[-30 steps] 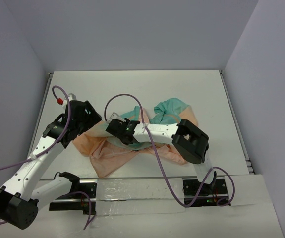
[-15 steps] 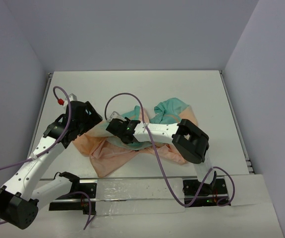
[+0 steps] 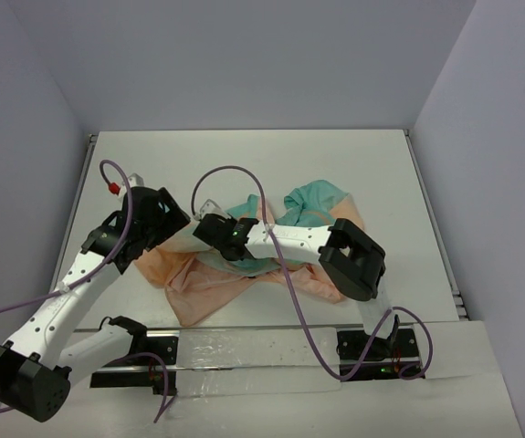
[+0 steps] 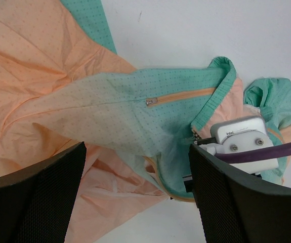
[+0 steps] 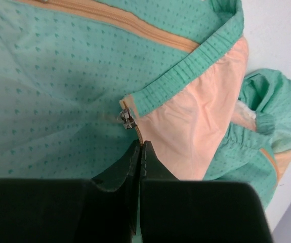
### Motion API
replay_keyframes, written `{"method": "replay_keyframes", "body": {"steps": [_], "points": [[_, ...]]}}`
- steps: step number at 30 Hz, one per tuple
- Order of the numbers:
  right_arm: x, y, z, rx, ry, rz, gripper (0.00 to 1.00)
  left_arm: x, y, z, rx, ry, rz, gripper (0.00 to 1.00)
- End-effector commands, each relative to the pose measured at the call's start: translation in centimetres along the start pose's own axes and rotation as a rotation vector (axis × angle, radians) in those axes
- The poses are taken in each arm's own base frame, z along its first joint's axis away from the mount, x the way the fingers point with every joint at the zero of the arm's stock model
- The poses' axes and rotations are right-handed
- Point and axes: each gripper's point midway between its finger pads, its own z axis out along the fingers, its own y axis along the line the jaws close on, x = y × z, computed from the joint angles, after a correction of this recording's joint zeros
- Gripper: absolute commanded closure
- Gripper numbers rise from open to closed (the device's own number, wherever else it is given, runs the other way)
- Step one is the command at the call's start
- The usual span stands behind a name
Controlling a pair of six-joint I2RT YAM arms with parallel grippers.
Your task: Zip up the jacket
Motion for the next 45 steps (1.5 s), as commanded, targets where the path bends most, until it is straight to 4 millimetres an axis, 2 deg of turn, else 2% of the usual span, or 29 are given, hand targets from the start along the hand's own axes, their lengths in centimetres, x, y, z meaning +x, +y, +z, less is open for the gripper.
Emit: {"method": "replay_keyframes", "body": {"steps": [1, 8, 14, 15, 16, 17, 19, 20, 21, 24, 28, 30, 34, 35, 38, 41, 44, 45], "points": [[-2.9, -1.6, -2.7, -0.062, -0.106, 0.176, 1.0, -0.5, -1.4, 0.5, 0.055, -0.011, -0.004, 0.11], [-2.3, -5.2, -4.6, -0.172, -0.195, 0.442, 1.0, -2.0, -3.8, 0.8, 0.105, -0.027, 0.004, 0.11], [-1.7, -7.9, -7.2, -0.3, -0.34, 0.698, 1.0, -2.2, -8.9, 1.1, 0.319, 0.01, -0.037, 0.12], [-1.5, -8.3, -7.6, -0.323, -0.375, 0.739, 1.0, -1.9, -10.6, 1.1, 0.404, 0.028, -0.06, 0.13], [-1.3, -8.3, -7.8, -0.335, -0.392, 0.757, 1.0, -0.8, -10.7, 1.2, 0.426, 0.075, -0.068, 0.13], [-1.3, -8.4, -7.9, -0.342, -0.406, 0.771, 1.0, -0.9, -12.8, 0.5, 0.531, 0.07, -0.073, 0.14], [-0.4, -8.6, -7.8, -0.343, -0.432, 0.816, 1.0, 2.6, -16.0, -0.6, 0.729, 0.177, -0.052, 0.15], [-0.6, -8.7, -8.1, -0.35, -0.454, 0.836, 1.0, 2.9, -17.0, -0.9, 0.771, 0.185, -0.061, 0.15], [-0.9, -9.1, -8.6, -0.355, -0.472, 0.853, 1.0, 3.4, -16.9, -0.3, 0.759, 0.199, -0.061, 0.15], [-0.5, -9.9, -9.4, -0.373, -0.539, 0.941, 1.0, 6.0, -19.0, -0.7, 0.843, 0.283, -0.074, 0.18], [-0.3, -10.4, -10.1, -0.382, -0.565, 0.995, 1.0, 7.0, -19.6, -1.1, 0.918, 0.306, -0.122, 0.2], [0.0, -10.7, -10.1, -0.38, -0.568, 1.023, 1.0, 7.5, -19.2, -1.4, 0.96, 0.293, -0.132, 0.2], [0.5, -11.8, -10.4, -0.403, -0.601, 1.115, 1.0, 6.6, -19.7, -2.8, 1.063, 0.22, -0.148, 0.2], [0.5, -12.2, -10.7, -0.404, -0.611, 1.141, 1.0, 6.9, -19.5, -2.5, 1.054, 0.225, -0.147, 0.21], [0.7, -13.1, -11.1, -0.433, -0.642, 1.209, 1.0, 7.1, -20.1, -2.7, 1.115, 0.221, -0.132, 0.21], [0.4, -13.8, -11.9, -0.45, -0.671, 1.218, 1.0, 7.4, -21.6, -4.5, 1.26, 0.236, -0.085, 0.2], [0.2, -14.1, -12.2, -0.451, -0.677, 1.215, 1.0, 8.0, -22.3, -4.2, 1.315, 0.276, -0.107, 0.2], [0.3, -14.2, -12.2, -0.448, -0.677, 1.217, 1.0, 7.8, -22.5, -4.7, 1.339, 0.278, -0.113, 0.2]]}}
